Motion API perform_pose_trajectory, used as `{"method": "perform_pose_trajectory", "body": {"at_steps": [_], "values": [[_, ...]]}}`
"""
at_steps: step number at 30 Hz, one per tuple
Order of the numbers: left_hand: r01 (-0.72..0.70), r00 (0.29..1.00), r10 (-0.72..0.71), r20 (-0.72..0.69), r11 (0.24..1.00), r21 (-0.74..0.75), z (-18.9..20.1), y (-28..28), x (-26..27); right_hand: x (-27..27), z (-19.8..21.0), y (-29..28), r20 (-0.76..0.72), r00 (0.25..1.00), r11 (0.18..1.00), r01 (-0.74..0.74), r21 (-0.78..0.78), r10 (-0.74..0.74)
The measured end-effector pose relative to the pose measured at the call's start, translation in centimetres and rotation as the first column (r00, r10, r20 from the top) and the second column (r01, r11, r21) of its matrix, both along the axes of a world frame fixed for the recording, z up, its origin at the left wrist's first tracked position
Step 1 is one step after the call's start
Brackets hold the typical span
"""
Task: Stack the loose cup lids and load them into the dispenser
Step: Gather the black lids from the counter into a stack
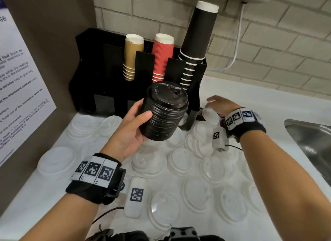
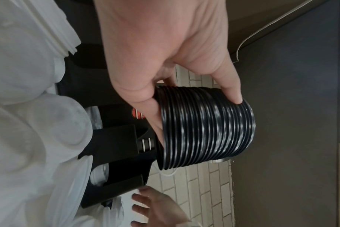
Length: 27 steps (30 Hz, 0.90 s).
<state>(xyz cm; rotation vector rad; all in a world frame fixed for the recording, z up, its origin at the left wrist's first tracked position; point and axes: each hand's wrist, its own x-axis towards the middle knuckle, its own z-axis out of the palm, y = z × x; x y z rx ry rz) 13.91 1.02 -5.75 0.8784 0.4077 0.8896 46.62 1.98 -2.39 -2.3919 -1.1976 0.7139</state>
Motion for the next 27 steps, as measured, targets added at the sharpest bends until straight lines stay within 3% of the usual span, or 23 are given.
{"method": "perform_pose_trajectory", "body": {"at_steps": [4, 7, 16, 21, 23, 25, 27], "values": [[-0.018, 0.999, 0.019, -0.031, 0.999, 0.028, 0.0, 0.4, -0.3, 0.3, -2.1, 2.9, 0.257, 0.937, 0.941, -0.155, -0.301, 0.236], [-0.038, 0.998, 0.04, -0.049, 0.999, 0.039, 0.0, 0.6, -0.5, -0.2, -2.9, 3.8, 0.311, 0.875, 0.884, -0.23, -0.407, 0.37], [-0.08, 0.995, 0.083, -0.062, 0.996, 0.048, 0.8, 0.8, -0.7, 1.7, -3.8, 4.2, 0.369, 0.845, 0.882, -0.223, -0.416, 0.387], [-0.089, 0.994, 0.091, -0.054, 0.995, 0.043, 0.7, 0.6, -1.0, 2.3, -2.4, 3.3, 0.247, 0.957, 0.983, -0.122, -0.134, 0.152], [-0.084, 0.995, 0.086, -0.054, 0.996, 0.033, 0.6, 0.3, -1.0, 2.3, -1.5, 2.0, 0.106, 0.993, 0.997, -0.057, 0.047, 0.052], [-0.069, 0.996, 0.07, -0.053, 0.997, 0.027, 0.4, 0.1, -0.8, 1.6, -0.5, 0.1, -0.088, 0.996, 0.971, 0.031, 0.238, -0.011], [-0.049, 0.998, 0.05, -0.049, 0.999, 0.017, 0.3, -0.2, -0.5, 0.0, 0.4, -2.0, -0.276, 0.961, 0.893, 0.143, 0.426, -0.022]]}}
